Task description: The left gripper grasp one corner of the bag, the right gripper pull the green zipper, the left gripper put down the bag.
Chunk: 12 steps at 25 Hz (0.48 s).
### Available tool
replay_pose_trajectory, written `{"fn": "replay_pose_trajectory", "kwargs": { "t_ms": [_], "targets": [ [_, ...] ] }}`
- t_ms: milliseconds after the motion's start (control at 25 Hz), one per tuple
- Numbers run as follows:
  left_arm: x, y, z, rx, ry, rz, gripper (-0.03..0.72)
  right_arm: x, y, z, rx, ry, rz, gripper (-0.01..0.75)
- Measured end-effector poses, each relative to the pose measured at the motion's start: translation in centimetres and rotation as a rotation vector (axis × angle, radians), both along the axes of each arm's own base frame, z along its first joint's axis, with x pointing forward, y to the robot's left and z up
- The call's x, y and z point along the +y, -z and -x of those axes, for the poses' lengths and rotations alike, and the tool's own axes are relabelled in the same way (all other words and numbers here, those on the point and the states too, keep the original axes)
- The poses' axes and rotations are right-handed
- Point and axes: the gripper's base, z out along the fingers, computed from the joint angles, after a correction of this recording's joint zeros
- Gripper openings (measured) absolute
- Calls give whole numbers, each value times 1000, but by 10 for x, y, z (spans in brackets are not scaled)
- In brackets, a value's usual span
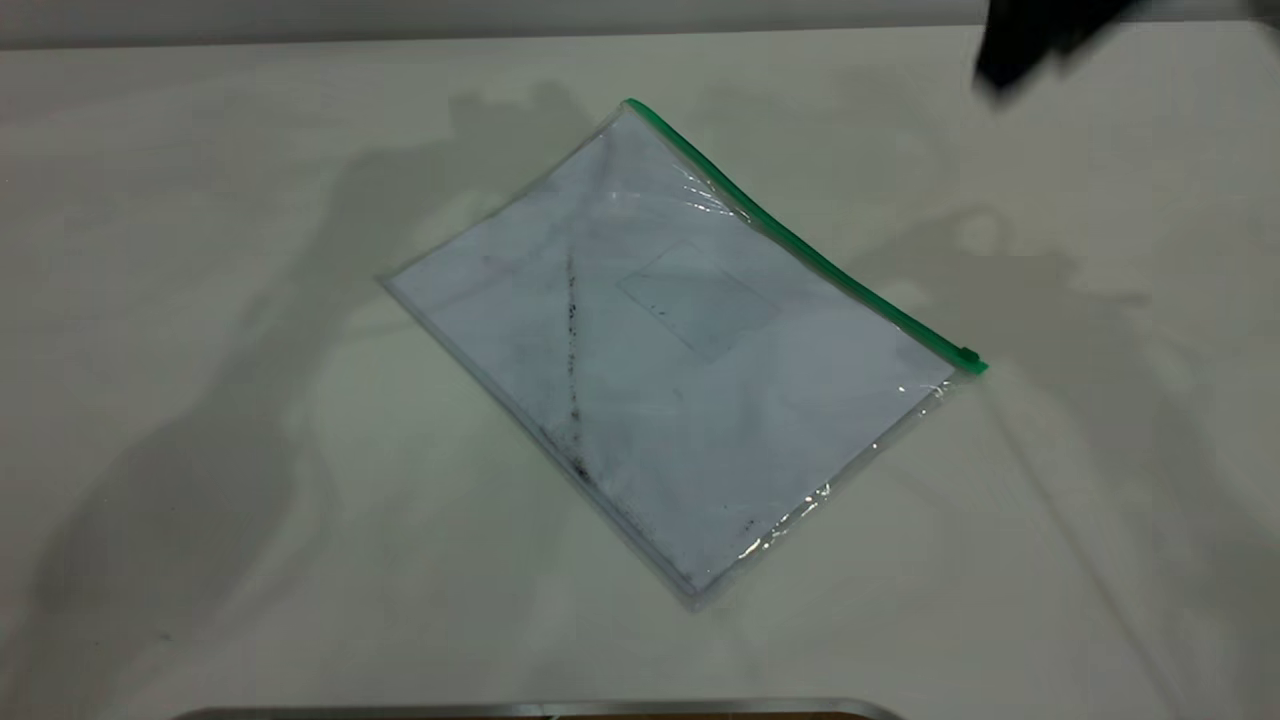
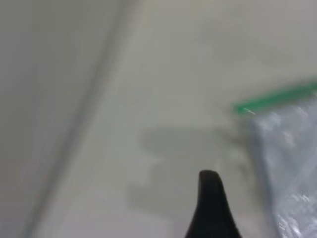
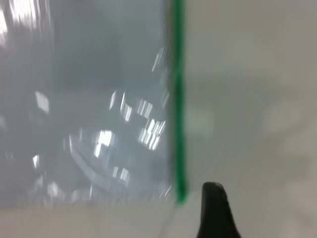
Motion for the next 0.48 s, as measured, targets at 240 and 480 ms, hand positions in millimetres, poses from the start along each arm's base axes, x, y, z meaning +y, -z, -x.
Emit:
{"fn": "replay_pose_trajectory", "kwargs": {
  "t_ms": [240, 480],
  "targets": [
    [20, -86, 17, -148, -263, 53, 590, -11, -132, 55, -284, 35, -104, 538],
    [41, -154, 42, -275, -449, 87, 590, -27, -210, 136, -410, 58, -192, 538]
  ]
}}
